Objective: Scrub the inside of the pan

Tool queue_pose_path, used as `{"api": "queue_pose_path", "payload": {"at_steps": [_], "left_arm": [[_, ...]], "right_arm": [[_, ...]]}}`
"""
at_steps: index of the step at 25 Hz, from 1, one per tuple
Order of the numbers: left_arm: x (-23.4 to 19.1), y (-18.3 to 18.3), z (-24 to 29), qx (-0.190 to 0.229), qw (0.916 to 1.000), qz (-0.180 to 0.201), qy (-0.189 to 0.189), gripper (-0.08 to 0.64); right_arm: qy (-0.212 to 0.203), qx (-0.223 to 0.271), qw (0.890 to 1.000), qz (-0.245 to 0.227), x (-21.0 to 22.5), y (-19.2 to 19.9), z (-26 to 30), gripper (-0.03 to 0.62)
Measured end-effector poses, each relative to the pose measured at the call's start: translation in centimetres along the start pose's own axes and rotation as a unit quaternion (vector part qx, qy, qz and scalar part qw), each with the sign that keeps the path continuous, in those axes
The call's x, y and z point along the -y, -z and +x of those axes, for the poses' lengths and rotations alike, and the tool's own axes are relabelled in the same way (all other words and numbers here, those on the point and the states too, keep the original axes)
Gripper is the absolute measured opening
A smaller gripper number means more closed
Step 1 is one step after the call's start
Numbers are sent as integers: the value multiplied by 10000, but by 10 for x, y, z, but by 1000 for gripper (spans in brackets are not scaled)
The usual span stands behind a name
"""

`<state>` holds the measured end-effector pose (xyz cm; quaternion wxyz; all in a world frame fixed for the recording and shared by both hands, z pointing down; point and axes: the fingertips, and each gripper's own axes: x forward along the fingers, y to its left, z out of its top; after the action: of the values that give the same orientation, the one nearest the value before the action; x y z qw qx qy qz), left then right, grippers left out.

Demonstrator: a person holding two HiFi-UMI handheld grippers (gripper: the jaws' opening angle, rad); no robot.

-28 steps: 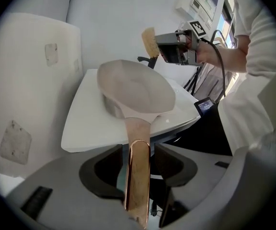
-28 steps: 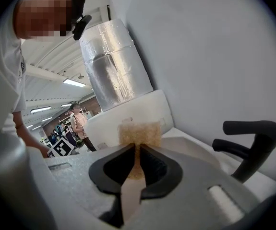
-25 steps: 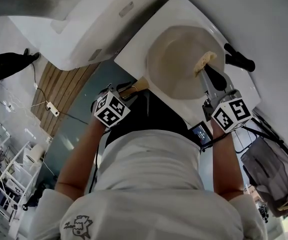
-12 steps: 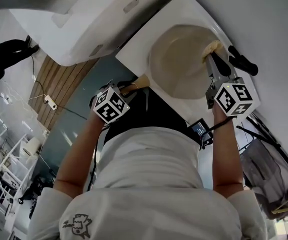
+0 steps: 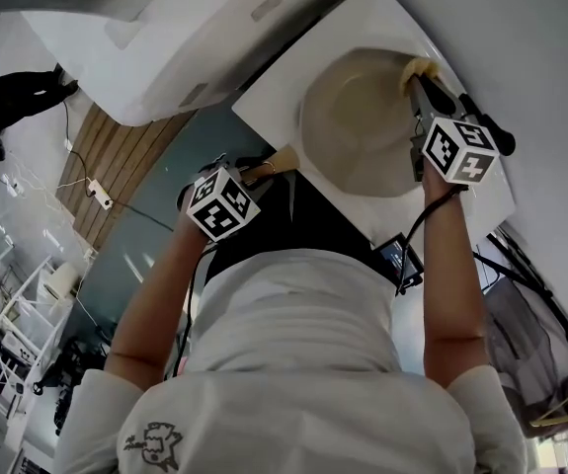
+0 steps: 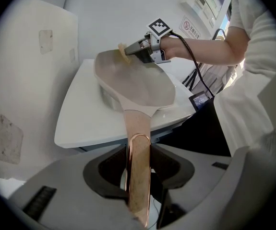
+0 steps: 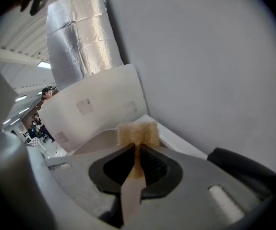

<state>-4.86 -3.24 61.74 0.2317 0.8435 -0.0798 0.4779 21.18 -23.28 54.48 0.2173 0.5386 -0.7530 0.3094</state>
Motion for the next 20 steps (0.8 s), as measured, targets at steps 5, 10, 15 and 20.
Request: {"api": "queue_pose_path", "payload": {"at_steps": [5, 10, 15, 20], "left_arm": [[-2, 0, -2, -48, 10000, 26, 15, 155], [0, 0, -7, -30, 10000, 6, 76, 155], [-1, 2, -8, -4, 10000, 27, 72, 153], [-1, 2, -8, 16, 10000, 28, 86, 153]], "right_arm": [[-137, -111, 9993, -315, -7, -5, 20, 38], [-318, -219, 9978, -546, -22, -8, 34, 38], [-576, -341, 9946, -789, -42, -6, 50, 40], [-915, -496, 9888, -1070, -71, 0, 66, 40]]}}
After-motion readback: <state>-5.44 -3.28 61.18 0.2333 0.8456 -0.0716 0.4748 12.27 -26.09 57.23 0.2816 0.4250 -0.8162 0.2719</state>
